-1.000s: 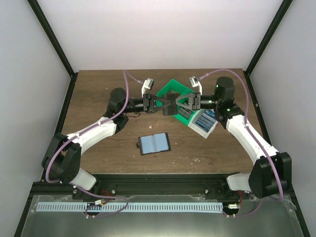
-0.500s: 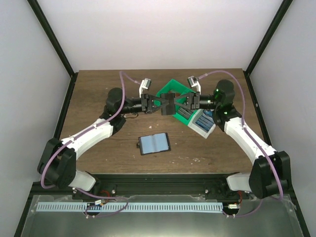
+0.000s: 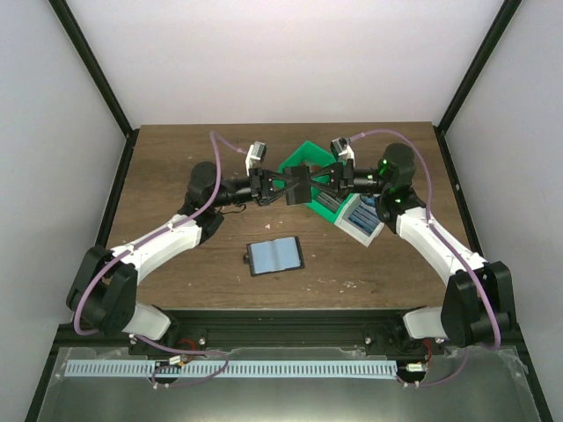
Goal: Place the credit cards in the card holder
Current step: Pick up the credit card from the storage box.
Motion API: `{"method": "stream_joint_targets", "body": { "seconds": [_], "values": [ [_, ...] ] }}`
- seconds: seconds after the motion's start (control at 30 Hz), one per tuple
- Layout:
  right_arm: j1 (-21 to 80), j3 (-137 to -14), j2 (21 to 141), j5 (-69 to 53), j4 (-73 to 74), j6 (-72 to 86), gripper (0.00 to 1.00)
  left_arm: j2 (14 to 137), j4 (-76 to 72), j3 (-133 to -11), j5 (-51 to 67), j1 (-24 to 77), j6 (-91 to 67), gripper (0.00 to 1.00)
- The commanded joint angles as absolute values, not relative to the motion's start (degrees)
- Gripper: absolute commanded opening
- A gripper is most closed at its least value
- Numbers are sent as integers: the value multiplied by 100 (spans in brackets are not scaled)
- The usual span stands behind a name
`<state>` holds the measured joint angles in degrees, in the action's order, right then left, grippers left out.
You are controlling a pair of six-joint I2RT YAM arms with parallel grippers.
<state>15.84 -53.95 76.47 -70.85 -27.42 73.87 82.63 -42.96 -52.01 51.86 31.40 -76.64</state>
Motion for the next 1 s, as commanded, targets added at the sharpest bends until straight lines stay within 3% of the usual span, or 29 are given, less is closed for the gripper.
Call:
{"method": "stream_joint_targets", "body": {
  "seconds": [0.0, 0.7, 0.97],
  "values": [
    [1046, -5697, 7560, -6257, -2912, 7581, 1, 8240, -4311, -4993, 5407, 2938, -7774, 3],
    [875, -6046, 7525, -5918, -1623, 6686, 0, 8326, -4368, -4510, 5392, 2752, -8017, 3],
    [803, -6199, 7517, -5593, -940, 6218, 1, 7921, -3370, -4454, 5172, 2602, -7258, 0]
  ]
}}
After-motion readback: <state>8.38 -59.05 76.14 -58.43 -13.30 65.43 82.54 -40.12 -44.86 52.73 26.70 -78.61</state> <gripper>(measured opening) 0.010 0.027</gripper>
